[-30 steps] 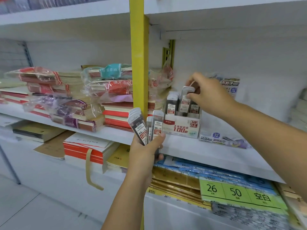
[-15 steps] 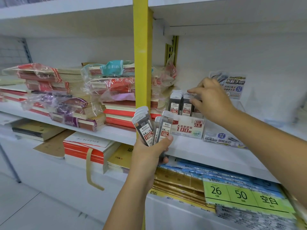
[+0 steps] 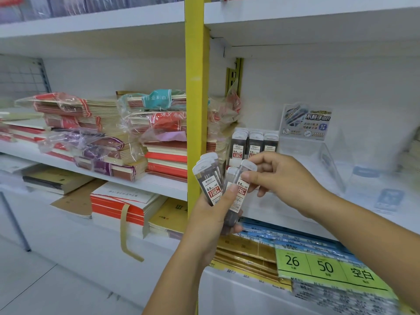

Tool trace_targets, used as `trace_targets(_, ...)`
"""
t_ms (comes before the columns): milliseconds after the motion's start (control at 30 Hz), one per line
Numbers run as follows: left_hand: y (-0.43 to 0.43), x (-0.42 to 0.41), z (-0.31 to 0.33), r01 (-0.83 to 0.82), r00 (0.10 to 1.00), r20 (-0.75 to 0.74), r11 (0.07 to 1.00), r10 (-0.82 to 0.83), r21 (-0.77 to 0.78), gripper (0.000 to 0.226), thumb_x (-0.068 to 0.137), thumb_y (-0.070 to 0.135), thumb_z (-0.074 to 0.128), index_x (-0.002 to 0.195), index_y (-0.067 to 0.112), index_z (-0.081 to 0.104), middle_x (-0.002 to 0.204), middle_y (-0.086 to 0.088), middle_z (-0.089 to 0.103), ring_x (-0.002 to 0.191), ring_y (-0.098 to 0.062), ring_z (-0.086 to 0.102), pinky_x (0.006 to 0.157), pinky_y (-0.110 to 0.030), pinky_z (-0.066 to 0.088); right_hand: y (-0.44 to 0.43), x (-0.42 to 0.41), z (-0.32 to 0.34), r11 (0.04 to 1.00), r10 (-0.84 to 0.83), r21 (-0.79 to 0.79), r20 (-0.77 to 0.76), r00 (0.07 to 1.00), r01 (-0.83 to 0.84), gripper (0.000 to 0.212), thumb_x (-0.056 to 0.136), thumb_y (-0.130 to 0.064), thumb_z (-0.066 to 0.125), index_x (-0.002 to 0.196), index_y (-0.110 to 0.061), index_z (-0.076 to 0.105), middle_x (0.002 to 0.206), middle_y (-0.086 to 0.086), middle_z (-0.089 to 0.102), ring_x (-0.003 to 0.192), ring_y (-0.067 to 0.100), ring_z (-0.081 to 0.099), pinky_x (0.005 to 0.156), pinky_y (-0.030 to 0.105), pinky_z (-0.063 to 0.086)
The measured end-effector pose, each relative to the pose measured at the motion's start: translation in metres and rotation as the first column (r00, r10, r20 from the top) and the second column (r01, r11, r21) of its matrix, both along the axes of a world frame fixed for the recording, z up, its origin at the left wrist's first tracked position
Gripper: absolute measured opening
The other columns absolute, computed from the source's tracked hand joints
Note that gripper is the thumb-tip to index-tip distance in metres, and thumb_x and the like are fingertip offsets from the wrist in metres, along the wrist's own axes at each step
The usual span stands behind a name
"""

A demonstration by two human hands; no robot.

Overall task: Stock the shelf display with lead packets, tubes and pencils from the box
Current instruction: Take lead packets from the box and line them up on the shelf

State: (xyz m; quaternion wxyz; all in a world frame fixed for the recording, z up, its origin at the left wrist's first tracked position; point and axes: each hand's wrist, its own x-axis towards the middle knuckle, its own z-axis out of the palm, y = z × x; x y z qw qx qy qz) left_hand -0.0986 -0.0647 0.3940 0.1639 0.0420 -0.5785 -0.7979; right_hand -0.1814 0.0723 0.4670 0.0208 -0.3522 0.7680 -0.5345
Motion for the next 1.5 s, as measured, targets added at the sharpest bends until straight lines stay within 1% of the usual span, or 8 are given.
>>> trace_targets(167, -0.006, 0.003, 0.0, -0.041, 0.999, 0.018, 0.999, 0.041, -0.02, 0.039, 0.073, 0.056, 0.067, 0.102, 0.03, 0.072, 0.084, 0.004, 0.074, 0.068, -0.007, 0.066, 0.05, -0.024, 0.053, 0.01, -0.02, 0.014, 0.975, -0.168, -0.147, -0.002, 0.986, 0.166, 0.011, 0.088, -0.018, 0.068, 0.099, -0.018, 0.065, 0.082, -0.003, 0.076, 0.067, 0.011, 0.071, 0.052, 0.017, 0.051)
trace_targets(300, -0.012, 0.003, -0.001, -0.057, 0.998, 0.031, 0.997, 0.058, -0.059, 0.041, 0.071, 0.058, 0.066, 0.102, 0.032, 0.069, 0.077, 0.006, 0.073, 0.064, -0.005, 0.066, 0.05, -0.024, 0.052, 0.015, -0.039, 0.044, 0.92, -0.327, -0.307, -0.265, 0.907, 0.242, 0.02, 0.089, -0.018, 0.068, 0.092, -0.033, 0.055, 0.09, -0.002, 0.072, 0.075, 0.005, 0.069, 0.058, 0.016, 0.051)
trace_targets(467, -0.013, 0.003, -0.003, -0.059, 0.997, 0.039, 0.991, 0.064, -0.122, 0.046, 0.069, 0.061, 0.065, 0.107, 0.033, 0.066, 0.08, 0.007, 0.075, 0.065, -0.003, 0.068, 0.052, -0.023, 0.053, -0.001, -0.058, 0.054, 0.925, -0.285, 0.009, -0.645, 0.709, 0.38, 0.023, 0.087, -0.027, 0.069, 0.1, -0.032, 0.051, 0.086, -0.013, 0.063, 0.073, -0.005, 0.058, 0.062, 0.015, 0.047)
trace_targets(667, -0.013, 0.001, -0.005, -0.057, 0.996, 0.053, 0.988, 0.065, -0.144, 0.045, 0.069, 0.062, 0.066, 0.105, 0.035, 0.066, 0.083, 0.005, 0.076, 0.067, -0.004, 0.069, 0.052, -0.023, 0.052, -0.014, -0.078, 0.044, 0.864, -0.218, 0.228, -0.634, 0.742, 0.449, 0.03, 0.085, -0.03, 0.071, 0.103, -0.028, 0.048, 0.095, -0.004, 0.064, 0.084, 0.014, 0.061, 0.073, 0.036, 0.052)
trace_targets(1000, -0.013, 0.001, -0.003, -0.053, 0.996, 0.059, 0.99, 0.062, -0.134, 0.047, 0.068, 0.061, 0.067, 0.107, 0.033, 0.066, 0.084, 0.003, 0.075, 0.067, -0.006, 0.068, 0.051, -0.022, 0.052, -0.003, -0.089, 0.027, 0.704, -0.23, 0.245, -0.809, 0.54, 0.667, 0.04, 0.089, -0.038, 0.064, 0.127, -0.026, 0.062, 0.121, 0.001, 0.053, 0.118, 0.024, 0.035, 0.099, 0.038, 0.029)
trace_targets(1133, -0.013, 0.001, -0.004, -0.045, 0.997, 0.062, 0.99, 0.053, -0.132, 0.048, 0.069, 0.061, 0.068, 0.108, 0.033, 0.066, 0.086, 0.003, 0.076, 0.069, -0.007, 0.069, 0.052, -0.022, 0.052, 0.003, -0.045, 0.016, 0.885, -0.241, 0.114, -0.717, 0.654, 0.451, 0.027, 0.094, -0.031, 0.055, 0.118, -0.024, 0.066, 0.104, -0.011, 0.062, 0.096, 0.006, 0.048, 0.084, 0.026, 0.038)
trace_targets(1300, -0.01, 0.004, -0.004, 0.007, 0.999, 0.046, 0.987, 0.001, -0.16, 0.033, 0.07, 0.061, 0.069, 0.096, 0.041, 0.071, 0.086, 0.003, 0.076, 0.071, -0.006, 0.069, 0.053, -0.022, 0.053, 0.007, 0.005, -0.012, 0.986, 0.023, 0.164, -0.217, 0.976, 0.013, 0.023, 0.09, -0.031, 0.063, 0.107, -0.046, 0.063, 0.093, -0.022, 0.068, 0.084, -0.001, 0.064, 0.074, 0.015, 0.052)
trace_targets(1500, -0.005, 0.005, -0.005, 0.041, 0.998, 0.053, 0.982, -0.031, -0.186, 0.058, 0.072, 0.067, 0.06, 0.115, 0.028, 0.064, 0.087, 0.002, 0.076, 0.071, -0.01, 0.071, 0.054, -0.025, 0.055, 0.005, 0.008, -0.028, 1.0, -0.001, -0.001, 0.064, 0.998, 0.001, 0.023, 0.088, -0.01, 0.068, 0.106, -0.024, 0.066, 0.086, -0.002, 0.075, 0.076, 0.013, 0.069, 0.063, 0.025, 0.053)
